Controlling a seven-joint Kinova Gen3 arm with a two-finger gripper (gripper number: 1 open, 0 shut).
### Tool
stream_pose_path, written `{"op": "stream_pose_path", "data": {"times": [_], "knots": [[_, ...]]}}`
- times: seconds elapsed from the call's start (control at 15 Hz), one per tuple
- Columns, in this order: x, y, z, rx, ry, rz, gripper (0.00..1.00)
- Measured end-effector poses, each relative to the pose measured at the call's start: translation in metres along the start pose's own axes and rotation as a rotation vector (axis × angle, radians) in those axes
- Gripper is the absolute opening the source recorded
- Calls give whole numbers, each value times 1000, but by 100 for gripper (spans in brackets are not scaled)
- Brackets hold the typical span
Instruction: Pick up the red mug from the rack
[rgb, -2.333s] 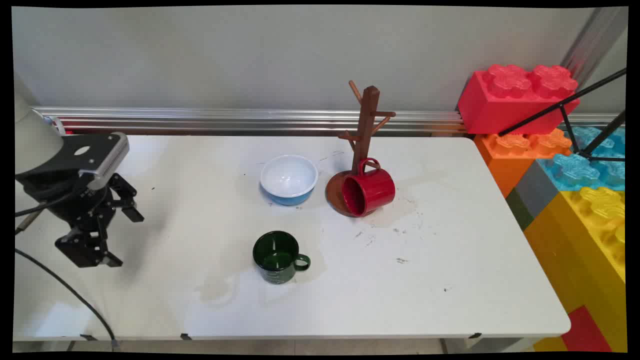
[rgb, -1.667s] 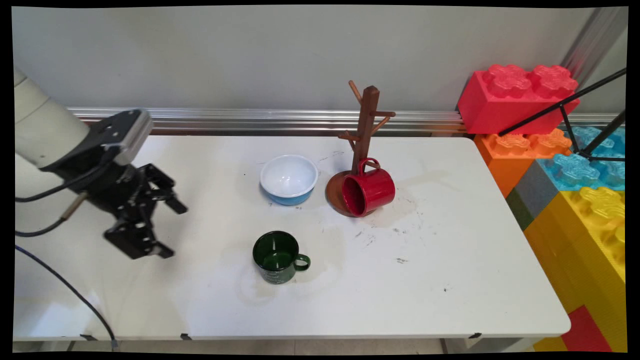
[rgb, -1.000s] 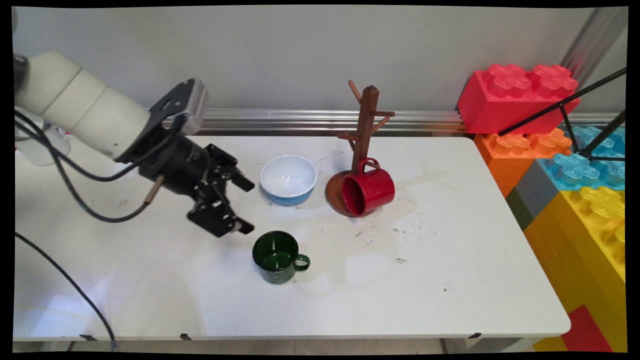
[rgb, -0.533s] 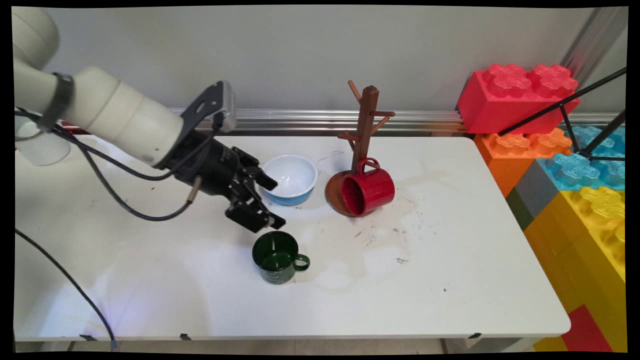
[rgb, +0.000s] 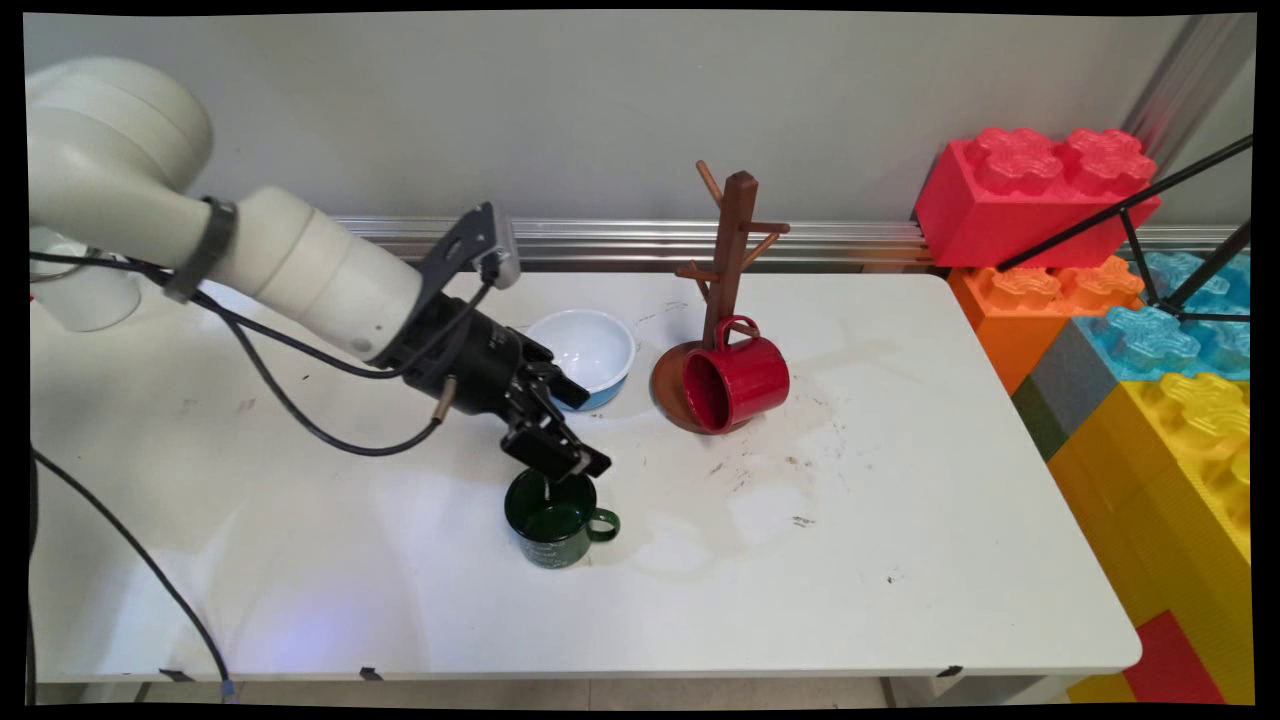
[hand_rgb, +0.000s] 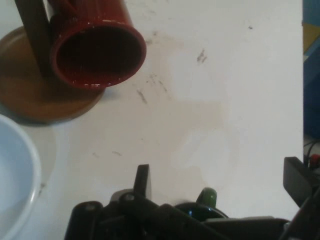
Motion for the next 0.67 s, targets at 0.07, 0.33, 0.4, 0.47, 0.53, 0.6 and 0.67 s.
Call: {"op": "stream_pose_path", "data": {"times": [0.07, 0.33, 0.4, 0.47, 0.53, 0.6, 0.67], "knots": [[-1, -2, 4, -1, 4, -6, 100], [-3, -13, 27, -4, 31, -61, 100], [-4, -15, 33, -6, 36, -80, 100], [-5, -18, 39, -8, 42, -99, 100], [-6, -20, 43, -11, 48, -116, 100], [-7, -22, 48, -14, 57, -136, 100], [-7, -24, 53, -17, 70, -156, 100]]}}
